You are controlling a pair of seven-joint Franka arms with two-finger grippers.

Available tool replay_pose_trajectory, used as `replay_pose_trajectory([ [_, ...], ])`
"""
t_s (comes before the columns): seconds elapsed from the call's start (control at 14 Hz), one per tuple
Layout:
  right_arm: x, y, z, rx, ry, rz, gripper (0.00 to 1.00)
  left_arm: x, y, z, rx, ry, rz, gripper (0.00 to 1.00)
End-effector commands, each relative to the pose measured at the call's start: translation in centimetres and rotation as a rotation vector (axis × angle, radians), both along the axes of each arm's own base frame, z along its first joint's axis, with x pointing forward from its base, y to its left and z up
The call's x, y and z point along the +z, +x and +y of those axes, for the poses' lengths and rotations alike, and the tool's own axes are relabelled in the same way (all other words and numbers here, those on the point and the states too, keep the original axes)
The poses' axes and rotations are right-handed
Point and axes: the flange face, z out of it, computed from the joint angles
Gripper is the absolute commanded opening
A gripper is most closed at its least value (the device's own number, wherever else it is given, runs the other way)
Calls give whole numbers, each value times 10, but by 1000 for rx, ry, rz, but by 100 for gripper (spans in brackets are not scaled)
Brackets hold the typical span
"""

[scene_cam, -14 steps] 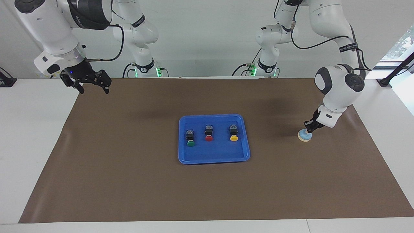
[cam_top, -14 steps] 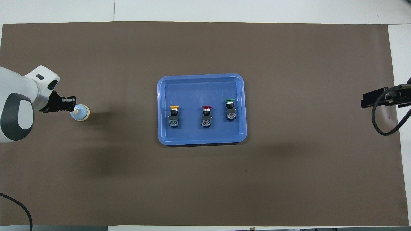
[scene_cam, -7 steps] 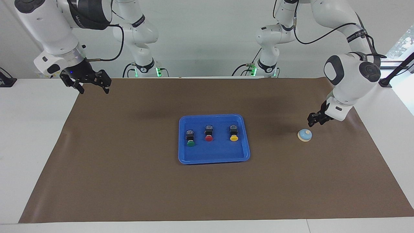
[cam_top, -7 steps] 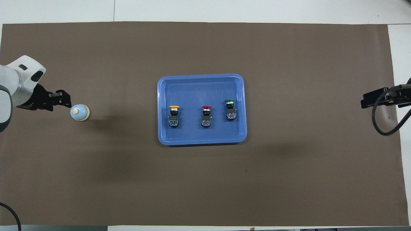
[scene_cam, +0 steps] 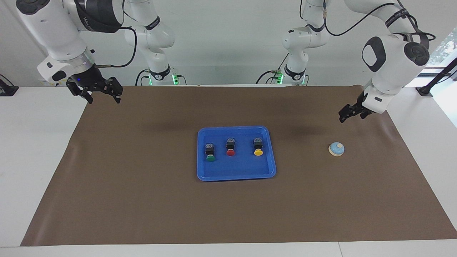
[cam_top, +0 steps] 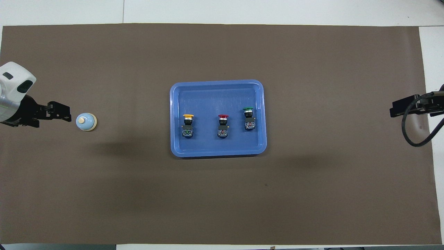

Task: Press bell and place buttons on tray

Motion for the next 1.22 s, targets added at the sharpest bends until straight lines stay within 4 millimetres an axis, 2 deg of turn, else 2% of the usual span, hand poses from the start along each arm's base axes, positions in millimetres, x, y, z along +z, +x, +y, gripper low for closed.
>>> replay_pose_trajectory([
  [0.0, 3, -5, 0, -11, -5, 4, 100, 12, -12, -12, -25, -11, 11, 100],
  [0.07, 3, -5, 0, -11, -5, 4, 100, 12, -13, -8, -17, -11, 23, 100],
  [0.36, 3, -5, 0, -11, -5, 4, 100, 21, -15, -18, -37, -13, 37, 100],
  [0.43, 3, -5, 0, -11, -5, 4, 100, 22, -16, -35, -69, -13, 31, 100],
  [0.93, 3, -5, 0, -11, -5, 4, 100, 27, -5, -28, -106, -15, 1, 100],
  [1.15, 3, -5, 0, -11, -5, 4, 100, 47, 6, -27, -114, -14, -1, 100],
])
